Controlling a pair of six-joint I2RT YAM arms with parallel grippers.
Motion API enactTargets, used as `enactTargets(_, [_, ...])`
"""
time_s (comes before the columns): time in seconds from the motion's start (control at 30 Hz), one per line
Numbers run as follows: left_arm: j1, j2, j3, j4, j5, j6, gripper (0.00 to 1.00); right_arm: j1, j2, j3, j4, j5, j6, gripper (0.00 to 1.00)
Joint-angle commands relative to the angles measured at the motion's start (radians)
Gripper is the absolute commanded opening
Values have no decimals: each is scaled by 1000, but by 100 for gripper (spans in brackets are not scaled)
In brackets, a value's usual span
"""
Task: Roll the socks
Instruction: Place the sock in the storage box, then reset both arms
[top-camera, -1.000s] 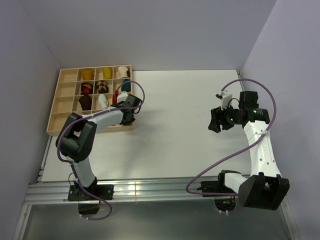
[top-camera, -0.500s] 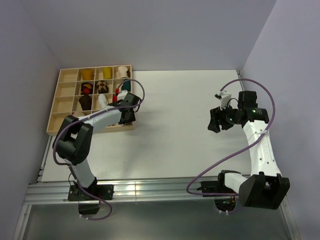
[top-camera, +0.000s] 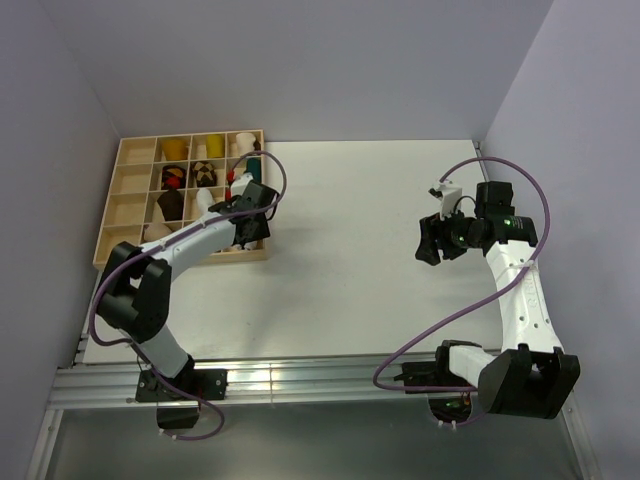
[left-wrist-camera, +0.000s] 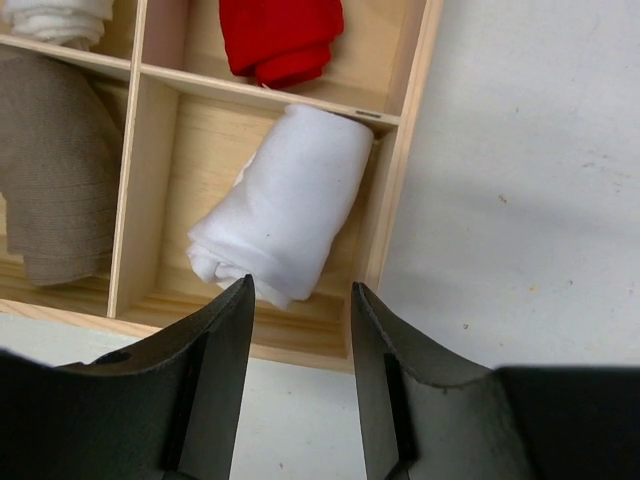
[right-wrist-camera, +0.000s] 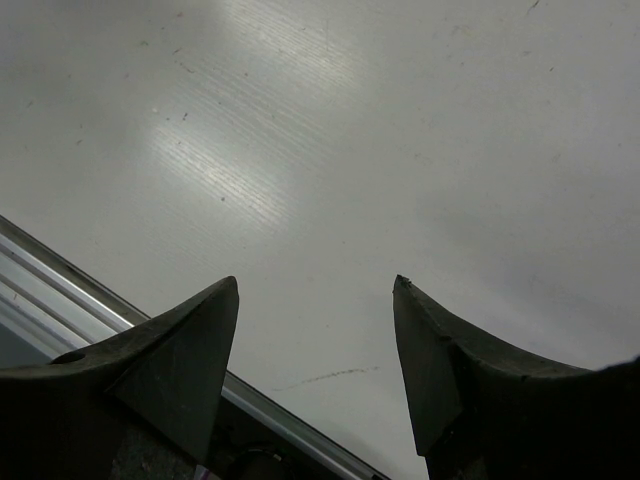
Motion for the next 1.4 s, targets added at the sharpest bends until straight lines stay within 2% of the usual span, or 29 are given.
enactTargets(0.0, [-5,-37,43,-2,-8,21,48,7,-5,-15,40,8,14,71])
enactTargets(0.13, [3,-18,71,10,-16,27,46,7,-16,-21,49,20,21,71])
enactTargets(0.27, [4,-79,68,78,90,73,45,7,-22,-26,68,25,34,71])
enactTargets(0.37, [3,-173,34,173,258,133,44,7,-30,-15,80,29,59,71])
enactTargets(0.43, [-14,-246,5,230,407,186,48,7,-47,-9,95,22,70,72])
enactTargets(0.53, [-80,-300,-14,287,483,217,51,7,-85,-18,140,9,100,75])
enactTargets(0.77, [-279,-277,57,291,510,251,52,7,-110,-24,172,-20,137,79])
enactTargets(0.83, [-290,-273,48,325,523,239,52,9,-110,-24,171,-21,136,81])
enactTargets(0.87, [-295,-273,45,334,529,237,52,9,-111,-24,172,-21,134,90])
enactTargets(1.37, [-335,-244,60,333,515,228,52,9,-157,-39,180,-37,127,93])
